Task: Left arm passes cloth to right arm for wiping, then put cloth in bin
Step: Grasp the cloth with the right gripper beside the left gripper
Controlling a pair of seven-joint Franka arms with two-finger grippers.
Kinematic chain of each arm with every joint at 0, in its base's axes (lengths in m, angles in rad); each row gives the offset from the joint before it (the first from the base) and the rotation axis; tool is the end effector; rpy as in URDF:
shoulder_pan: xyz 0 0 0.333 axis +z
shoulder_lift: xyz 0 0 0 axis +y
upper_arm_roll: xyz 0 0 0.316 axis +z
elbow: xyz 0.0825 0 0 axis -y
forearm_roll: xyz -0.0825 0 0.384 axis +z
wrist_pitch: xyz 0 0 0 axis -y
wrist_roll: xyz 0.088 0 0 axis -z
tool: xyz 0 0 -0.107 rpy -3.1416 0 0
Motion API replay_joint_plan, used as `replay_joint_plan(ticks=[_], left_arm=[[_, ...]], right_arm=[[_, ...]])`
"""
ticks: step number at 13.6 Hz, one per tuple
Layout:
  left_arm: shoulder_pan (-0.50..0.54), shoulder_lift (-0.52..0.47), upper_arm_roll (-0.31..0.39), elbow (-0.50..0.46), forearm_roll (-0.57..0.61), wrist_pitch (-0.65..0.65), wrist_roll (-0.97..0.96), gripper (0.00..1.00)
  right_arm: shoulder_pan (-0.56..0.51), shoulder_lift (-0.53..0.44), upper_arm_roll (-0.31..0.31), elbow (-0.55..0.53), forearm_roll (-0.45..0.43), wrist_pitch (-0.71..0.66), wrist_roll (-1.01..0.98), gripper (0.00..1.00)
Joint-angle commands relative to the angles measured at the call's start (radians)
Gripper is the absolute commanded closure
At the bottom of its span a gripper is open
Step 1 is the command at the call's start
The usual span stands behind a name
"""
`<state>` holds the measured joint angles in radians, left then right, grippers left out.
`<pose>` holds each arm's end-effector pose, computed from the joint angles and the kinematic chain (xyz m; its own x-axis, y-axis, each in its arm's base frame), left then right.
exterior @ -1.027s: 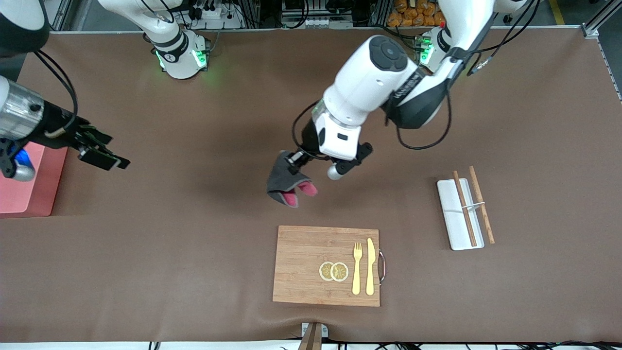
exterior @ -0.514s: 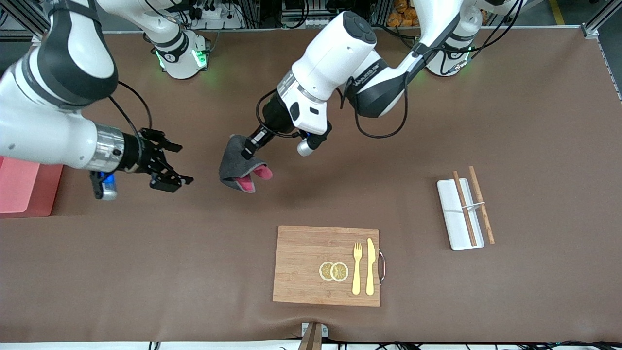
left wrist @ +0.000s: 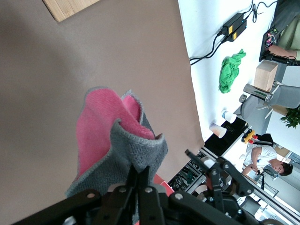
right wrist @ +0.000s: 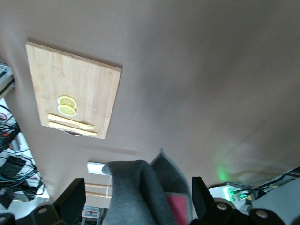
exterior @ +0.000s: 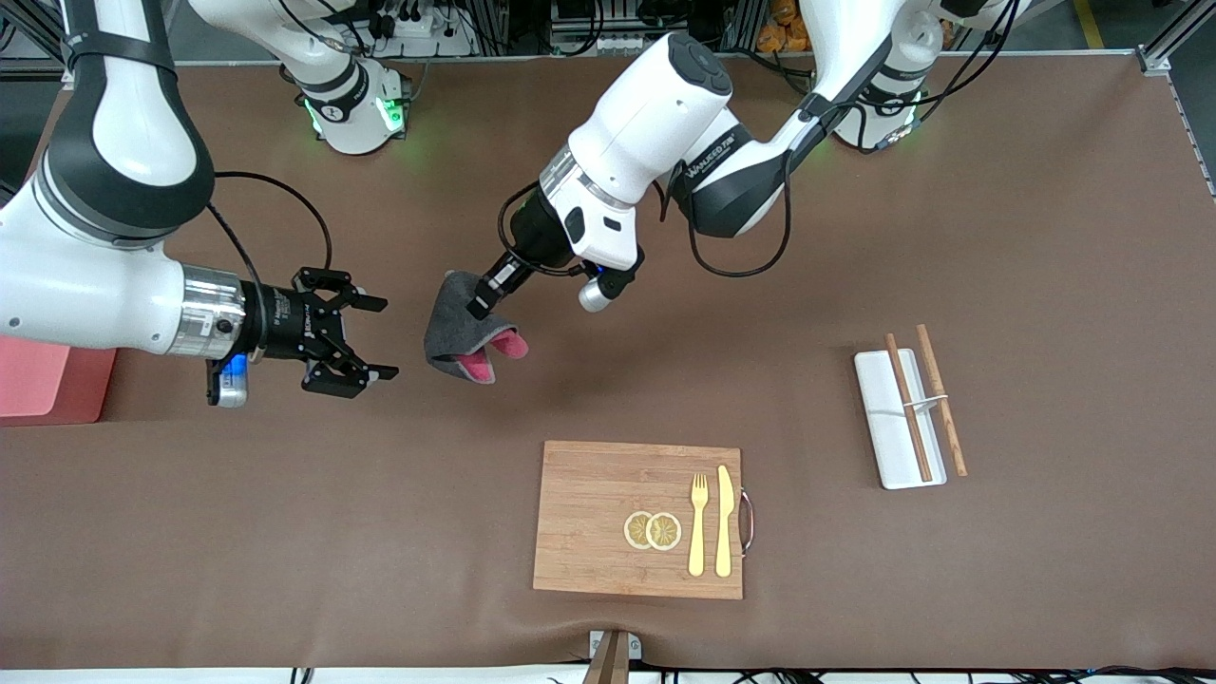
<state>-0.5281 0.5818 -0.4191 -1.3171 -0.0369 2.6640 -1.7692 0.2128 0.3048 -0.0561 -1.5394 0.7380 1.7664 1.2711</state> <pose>0.5170 -0.5631 0.5160 0.6102 0.6896 -0.3899 0.7226 -0.2827 0.6308 0.6330 0.1643 0.4932 0.2355 -0.7282 -0.6436 -0.9655 -0.2510 -0.0693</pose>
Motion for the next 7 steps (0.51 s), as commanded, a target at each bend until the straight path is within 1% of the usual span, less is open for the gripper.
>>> replay_joint_plan(ticks=[1,5,6,7], left_arm=[[-0.015,0.021,0.009,0.032,-0.015,0.01,-0.006,1.0],[-0.021,0.027,0.009,0.03,-0.015,0.011,-0.007,1.0],[-0.021,0.029,0.009,0.032,-0.015,0.01,-0.007,1.0],[-0.021,0.033,0.009,0.032,-0.015,0.011,-0.006,1.0]], right_arm=[[0.017,0.019,0.001,0.016,0.026,0.028,0.036,0.0],[0.062,0.046,0.002,0.015,0.026,0.047,0.042,0.0],[0.068,0.049,0.002,0.015,0.032,0.053,0.042,0.0],[0.077,0.059,0.001,0.013,0.061,0.065,0.042,0.0]])
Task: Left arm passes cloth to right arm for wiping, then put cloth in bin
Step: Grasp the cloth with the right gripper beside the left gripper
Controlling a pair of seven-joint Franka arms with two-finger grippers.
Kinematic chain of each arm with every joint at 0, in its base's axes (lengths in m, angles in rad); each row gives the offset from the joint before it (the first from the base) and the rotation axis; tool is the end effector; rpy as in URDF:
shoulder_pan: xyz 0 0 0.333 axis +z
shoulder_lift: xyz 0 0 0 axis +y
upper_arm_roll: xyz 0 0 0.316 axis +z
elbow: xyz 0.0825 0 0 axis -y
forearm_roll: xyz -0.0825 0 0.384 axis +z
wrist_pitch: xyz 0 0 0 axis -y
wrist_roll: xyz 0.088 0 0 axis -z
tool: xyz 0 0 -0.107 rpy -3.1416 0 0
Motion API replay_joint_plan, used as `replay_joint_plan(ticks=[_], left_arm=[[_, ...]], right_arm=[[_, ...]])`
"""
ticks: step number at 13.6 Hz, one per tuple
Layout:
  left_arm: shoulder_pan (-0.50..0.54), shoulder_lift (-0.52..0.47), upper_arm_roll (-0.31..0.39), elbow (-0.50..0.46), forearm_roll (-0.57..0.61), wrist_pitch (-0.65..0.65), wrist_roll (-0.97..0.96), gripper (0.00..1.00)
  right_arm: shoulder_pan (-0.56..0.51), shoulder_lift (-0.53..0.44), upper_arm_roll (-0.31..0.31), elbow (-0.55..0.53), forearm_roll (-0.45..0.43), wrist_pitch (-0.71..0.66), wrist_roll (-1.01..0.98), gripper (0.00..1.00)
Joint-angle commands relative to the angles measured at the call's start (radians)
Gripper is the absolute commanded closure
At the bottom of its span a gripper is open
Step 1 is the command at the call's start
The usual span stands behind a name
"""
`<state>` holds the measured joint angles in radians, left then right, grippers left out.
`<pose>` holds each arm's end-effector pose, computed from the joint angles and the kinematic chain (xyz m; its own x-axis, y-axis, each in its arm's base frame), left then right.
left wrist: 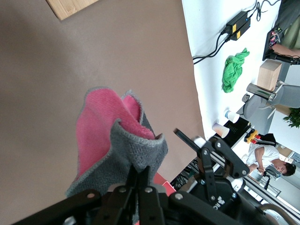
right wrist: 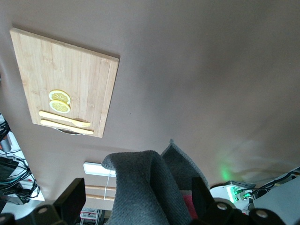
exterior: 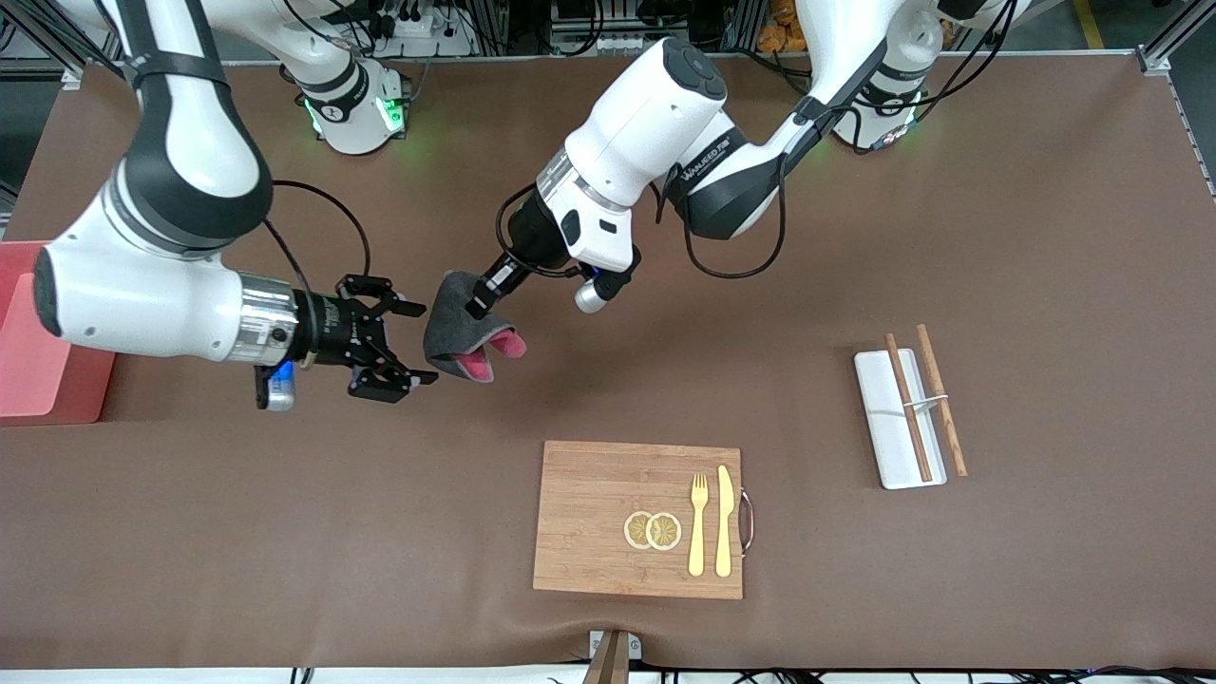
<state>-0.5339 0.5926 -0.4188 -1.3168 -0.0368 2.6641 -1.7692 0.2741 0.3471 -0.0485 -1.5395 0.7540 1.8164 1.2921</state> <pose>0.5156 -0.5669 0.5083 0.6105 0.6884 -0.3917 0.7266 -0.2901 0.6228 0.6324 0.2073 0.4689 0.2345 -0.7231 -0.6497 -0.9625 -0.2663 -0.0510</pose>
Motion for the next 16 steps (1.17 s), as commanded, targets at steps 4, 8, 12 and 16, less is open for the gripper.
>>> replay_joint_plan(ticks=[4,8,12,16], left_arm=[[-0.017,0.03,0.009,0.03,-0.015,0.011,-0.006,1.0],[-0.021,0.035,0.009,0.03,-0.015,0.011,-0.007,1.0],[-0.011,0.016,0.009,0.025,-0.005,0.002,-0.01,0.0],[0.037,-0.055,0.028,0.016,0.017,-0.131,0.002,0.0]], right_arm=[[0.03,0.024,-0.007,0.012,0.054,0.024,0.016,0.87],[0.034,0.026,-0.005,0.013,0.054,0.024,0.003,1.0],[0.045,0.033,-0.007,0.013,0.039,0.027,-0.051,1.0],[0.022,0.039,-0.008,0.006,0.015,0.021,-0.175,1.0]])
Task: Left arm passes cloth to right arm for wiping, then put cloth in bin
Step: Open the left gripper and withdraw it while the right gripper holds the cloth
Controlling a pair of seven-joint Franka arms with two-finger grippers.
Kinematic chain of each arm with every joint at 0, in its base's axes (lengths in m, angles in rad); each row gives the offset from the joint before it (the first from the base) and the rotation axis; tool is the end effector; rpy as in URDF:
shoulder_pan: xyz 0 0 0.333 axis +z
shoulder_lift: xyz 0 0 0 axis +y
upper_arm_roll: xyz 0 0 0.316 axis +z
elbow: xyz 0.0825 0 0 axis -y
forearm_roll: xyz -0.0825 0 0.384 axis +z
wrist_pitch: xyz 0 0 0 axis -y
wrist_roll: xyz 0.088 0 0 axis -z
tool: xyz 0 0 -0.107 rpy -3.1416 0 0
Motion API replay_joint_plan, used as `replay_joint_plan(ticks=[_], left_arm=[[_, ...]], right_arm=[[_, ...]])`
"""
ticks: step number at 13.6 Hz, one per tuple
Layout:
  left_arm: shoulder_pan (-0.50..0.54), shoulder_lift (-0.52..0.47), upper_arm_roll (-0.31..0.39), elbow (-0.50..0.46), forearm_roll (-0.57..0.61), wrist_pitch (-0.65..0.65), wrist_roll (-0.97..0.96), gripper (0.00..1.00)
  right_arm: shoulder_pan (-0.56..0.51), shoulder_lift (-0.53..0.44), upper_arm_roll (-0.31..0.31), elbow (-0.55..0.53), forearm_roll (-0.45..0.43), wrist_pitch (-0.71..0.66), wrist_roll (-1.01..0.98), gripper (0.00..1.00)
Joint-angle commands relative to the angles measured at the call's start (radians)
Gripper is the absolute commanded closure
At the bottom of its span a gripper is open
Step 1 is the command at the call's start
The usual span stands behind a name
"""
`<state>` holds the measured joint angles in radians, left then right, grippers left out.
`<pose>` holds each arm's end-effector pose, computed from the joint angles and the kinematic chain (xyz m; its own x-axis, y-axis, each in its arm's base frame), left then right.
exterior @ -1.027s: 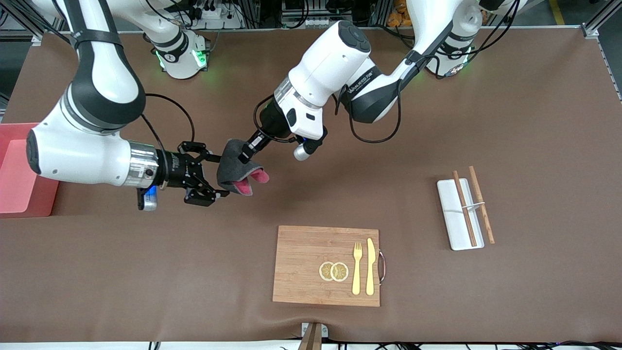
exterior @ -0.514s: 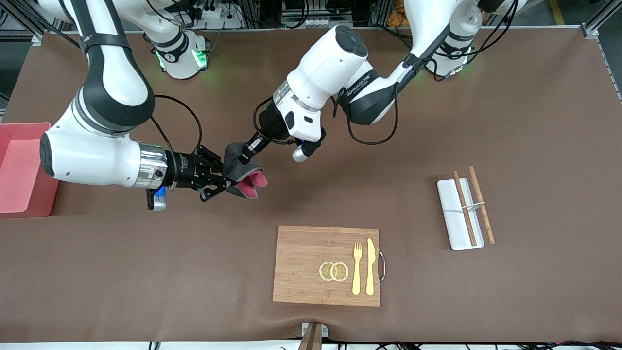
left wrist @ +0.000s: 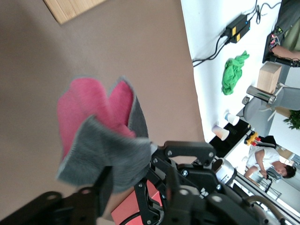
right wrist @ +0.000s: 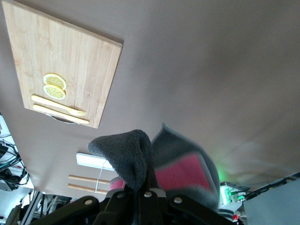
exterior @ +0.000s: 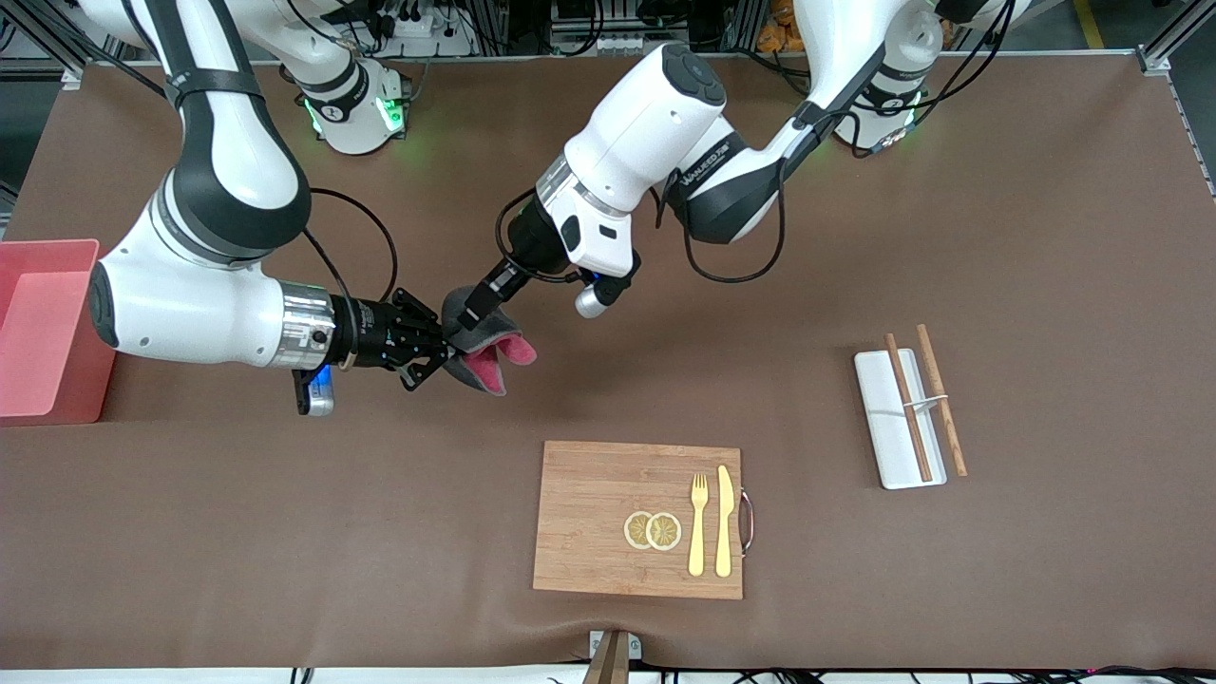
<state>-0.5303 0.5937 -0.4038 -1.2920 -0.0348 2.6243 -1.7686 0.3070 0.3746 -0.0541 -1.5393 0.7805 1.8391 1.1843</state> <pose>0.5255 -0.5594 0.5131 0.6017 0.7023 -0.3804 0.7322 -0.2948 0.6140 0.6325 0.2265 0.4531 0.3307 -0.6799 -0.6545 -0.9318 -0.3451 -0.1122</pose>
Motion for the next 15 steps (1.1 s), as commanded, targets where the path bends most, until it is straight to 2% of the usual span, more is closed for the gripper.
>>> replay_joint_plan(ticks=[1,3,6,8,10,13,15], left_arm=[[0.048,-0.077,0.013,-0.009,0.015,-0.14,0.003,0.0],[0.085,-0.113,0.013,-0.009,0.016,-0.246,0.018,0.0],[0.177,-0.175,0.011,-0.01,0.016,-0.462,0.186,0.0],[0.264,-0.213,0.007,-0.01,0.013,-0.623,0.353,0.0],[0.356,-0.247,0.006,-0.015,0.013,-0.778,0.569,0.0],[0.522,-0.269,0.005,-0.023,0.013,-0.94,0.962,0.0],[0.605,-0.269,0.006,-0.026,0.015,-0.987,1.096,0.0]], right_arm=[[-0.011,0.023,-0.004,0.005,-0.032,0.0,-0.103,1.0],[-0.016,0.05,-0.007,0.007,-0.096,0.006,-0.187,1.0],[-0.043,0.111,-0.007,0.005,-0.179,0.077,-0.348,1.0],[-0.049,0.128,-0.007,-0.021,-0.263,0.086,-0.455,1.0],[-0.052,0.112,-0.007,-0.118,-0.364,0.146,-0.546,1.0],[-0.123,0.102,-0.012,-0.196,-0.389,0.161,-0.688,1.0],[-0.224,0.112,-0.016,-0.232,-0.415,0.184,-0.847,1.0]])
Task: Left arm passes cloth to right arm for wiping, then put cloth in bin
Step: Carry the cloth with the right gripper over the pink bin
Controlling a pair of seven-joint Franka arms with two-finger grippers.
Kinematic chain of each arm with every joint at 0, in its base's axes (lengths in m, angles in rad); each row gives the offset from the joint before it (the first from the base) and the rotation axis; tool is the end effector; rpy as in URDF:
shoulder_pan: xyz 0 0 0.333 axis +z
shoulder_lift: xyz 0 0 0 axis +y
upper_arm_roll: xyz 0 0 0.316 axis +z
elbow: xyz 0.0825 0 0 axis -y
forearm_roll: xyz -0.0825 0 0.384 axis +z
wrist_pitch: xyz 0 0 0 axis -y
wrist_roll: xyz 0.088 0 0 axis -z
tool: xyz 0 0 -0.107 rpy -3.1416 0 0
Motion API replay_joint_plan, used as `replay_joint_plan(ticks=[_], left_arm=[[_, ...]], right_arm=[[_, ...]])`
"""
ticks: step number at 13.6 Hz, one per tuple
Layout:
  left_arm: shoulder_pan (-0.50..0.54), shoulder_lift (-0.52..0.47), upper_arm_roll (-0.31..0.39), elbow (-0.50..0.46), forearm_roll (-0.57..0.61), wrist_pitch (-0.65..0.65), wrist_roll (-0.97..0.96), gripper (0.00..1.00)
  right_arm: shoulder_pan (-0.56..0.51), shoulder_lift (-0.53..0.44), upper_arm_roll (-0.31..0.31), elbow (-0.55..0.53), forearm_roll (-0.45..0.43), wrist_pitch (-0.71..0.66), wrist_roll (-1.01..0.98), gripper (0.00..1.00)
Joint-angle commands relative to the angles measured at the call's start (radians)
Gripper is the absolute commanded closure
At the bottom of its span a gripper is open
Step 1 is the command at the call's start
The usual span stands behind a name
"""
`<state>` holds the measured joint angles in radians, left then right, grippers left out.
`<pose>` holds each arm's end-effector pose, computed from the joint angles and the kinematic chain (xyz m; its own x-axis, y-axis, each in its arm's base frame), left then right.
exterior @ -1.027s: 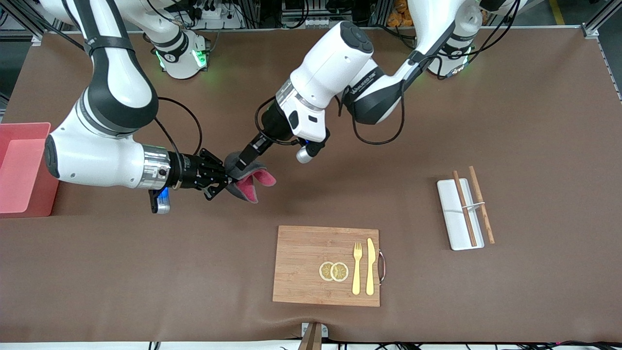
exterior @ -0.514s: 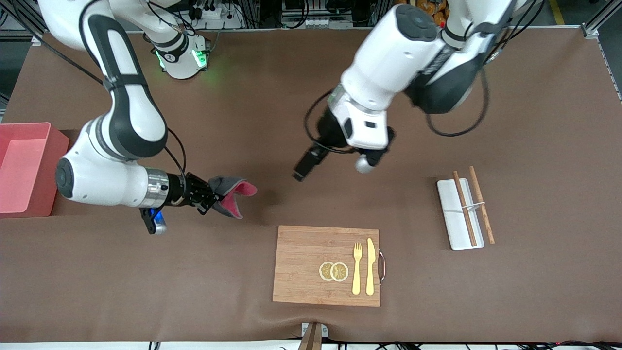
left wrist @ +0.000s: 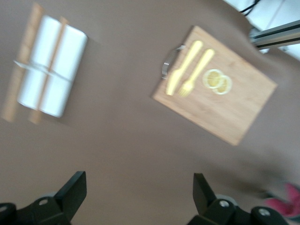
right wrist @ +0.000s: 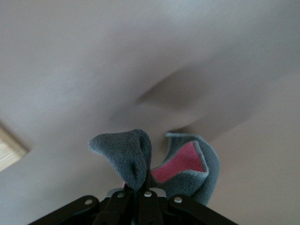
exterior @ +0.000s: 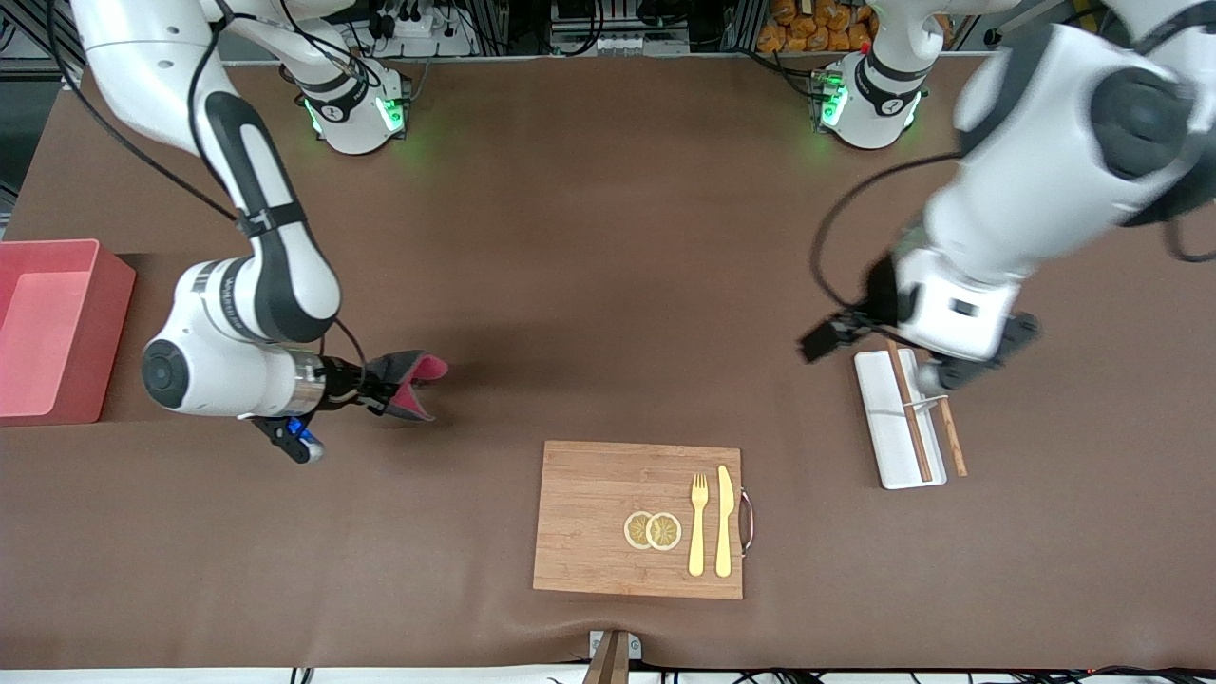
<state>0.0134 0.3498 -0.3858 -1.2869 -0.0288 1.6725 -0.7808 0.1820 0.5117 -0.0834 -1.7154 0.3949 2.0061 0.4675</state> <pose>0.6300 -0.2011 0.5691 0.9067 0.4161 -0.0691 0.4218 -0.8936 0.1532 0.6404 0.0912 0.2792 0.8063 -0.4898 -0.3317 -0.5538 -0.8222 -0.1319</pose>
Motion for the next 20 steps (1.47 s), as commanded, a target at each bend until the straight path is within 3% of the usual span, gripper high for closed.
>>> replay_joint_plan(ticks=[1,4,8,11,13,14,16,17,20], left_arm=[[0.089,-0.026,-0.008,-0.031,0.01,-0.052,0.145,0.0],[0.17,-0.072,-0.01,-0.038,0.053,-0.135,0.305,0.0],[0.237,-0.112,-0.01,-0.054,0.055,-0.16,0.454,0.0],[0.232,-0.137,-0.016,-0.054,0.095,-0.178,0.454,0.0],[0.208,-0.156,-0.002,-0.057,0.089,-0.172,0.46,0.0],[0.162,-0.167,0.043,-0.061,0.09,-0.172,0.46,0.0],[-0.011,-0.207,0.254,-0.098,0.083,-0.172,0.503,0.0],[-0.041,-0.225,0.299,-0.118,0.078,-0.171,0.523,0.0],[-0.036,-0.267,0.311,-0.169,0.029,-0.152,0.523,0.0]], right_arm=[[-0.148,-0.018,0.013,-0.058,-0.033,0.017,-0.233,1.0],[-0.292,-0.001,0.01,-0.053,-0.062,0.017,-0.524,1.0],[-0.436,0.036,0.013,0.054,-0.377,0.042,-0.714,1.0],[-0.447,0.037,0.013,0.102,-0.468,0.036,-0.807,1.0],[-0.42,0.045,0.016,0.079,-0.462,0.049,-0.761,1.0],[-0.403,0.048,0.016,0.067,-0.459,0.074,-0.733,1.0],[-0.345,0.047,0.017,0.018,-0.446,0.109,-0.608,1.0],[-0.323,0.045,0.019,0.008,-0.433,0.108,-0.551,1.0],[-0.277,0.041,0.019,-0.004,-0.342,0.106,-0.474,1.0]])
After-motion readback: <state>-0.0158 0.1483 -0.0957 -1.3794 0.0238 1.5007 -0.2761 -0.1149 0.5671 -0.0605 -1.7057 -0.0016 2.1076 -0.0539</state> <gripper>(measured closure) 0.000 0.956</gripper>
